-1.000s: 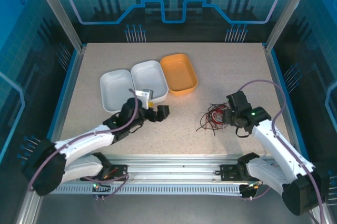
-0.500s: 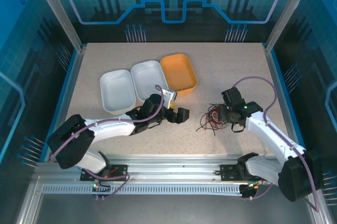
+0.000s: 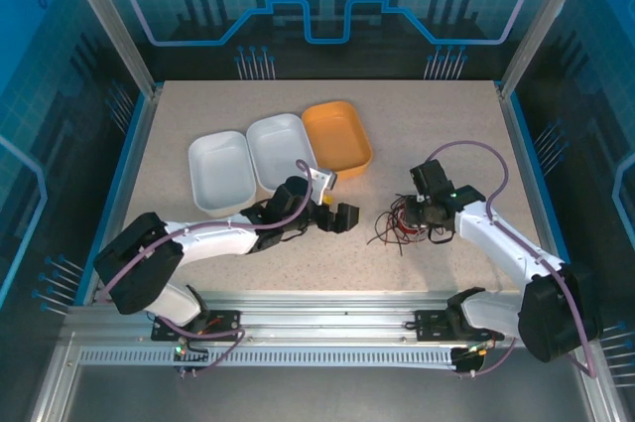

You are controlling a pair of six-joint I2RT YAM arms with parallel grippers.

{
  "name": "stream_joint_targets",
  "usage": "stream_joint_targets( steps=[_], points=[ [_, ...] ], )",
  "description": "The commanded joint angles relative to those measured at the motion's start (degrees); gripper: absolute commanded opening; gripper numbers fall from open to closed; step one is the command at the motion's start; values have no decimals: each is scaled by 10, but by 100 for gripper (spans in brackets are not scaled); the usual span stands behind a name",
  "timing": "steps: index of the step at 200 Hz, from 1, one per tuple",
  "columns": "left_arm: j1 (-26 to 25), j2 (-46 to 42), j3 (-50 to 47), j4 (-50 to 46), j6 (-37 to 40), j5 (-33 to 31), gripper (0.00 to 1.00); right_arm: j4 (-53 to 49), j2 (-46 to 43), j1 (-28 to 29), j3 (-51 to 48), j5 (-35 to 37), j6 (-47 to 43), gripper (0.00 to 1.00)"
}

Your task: Untangle the cables

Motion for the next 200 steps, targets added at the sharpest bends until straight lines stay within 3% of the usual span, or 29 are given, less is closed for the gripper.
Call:
stream_joint_targets(
  steps=[1,30,110,133,166,200],
  points=[
    [-4,12,19,0,7,13,99,0,3,17,25,-26,5,13],
    [-4,19,18,12,4,25,99,-35,1,45,60,-13,14,0],
    [-4,-7,-5,37,10,17,99,-88,-22,115,163,4,20,0],
    [-3,-14,-13,59,14,34,91,-90,-29,126,186,-2,17,0],
    [-2,-15,-41,174,10,77,71,-90,-51,128,218,-13,17,0],
    [-2,14,-24,227,30,91,63,-66,-78,127,226,-51,16,0]
  ],
)
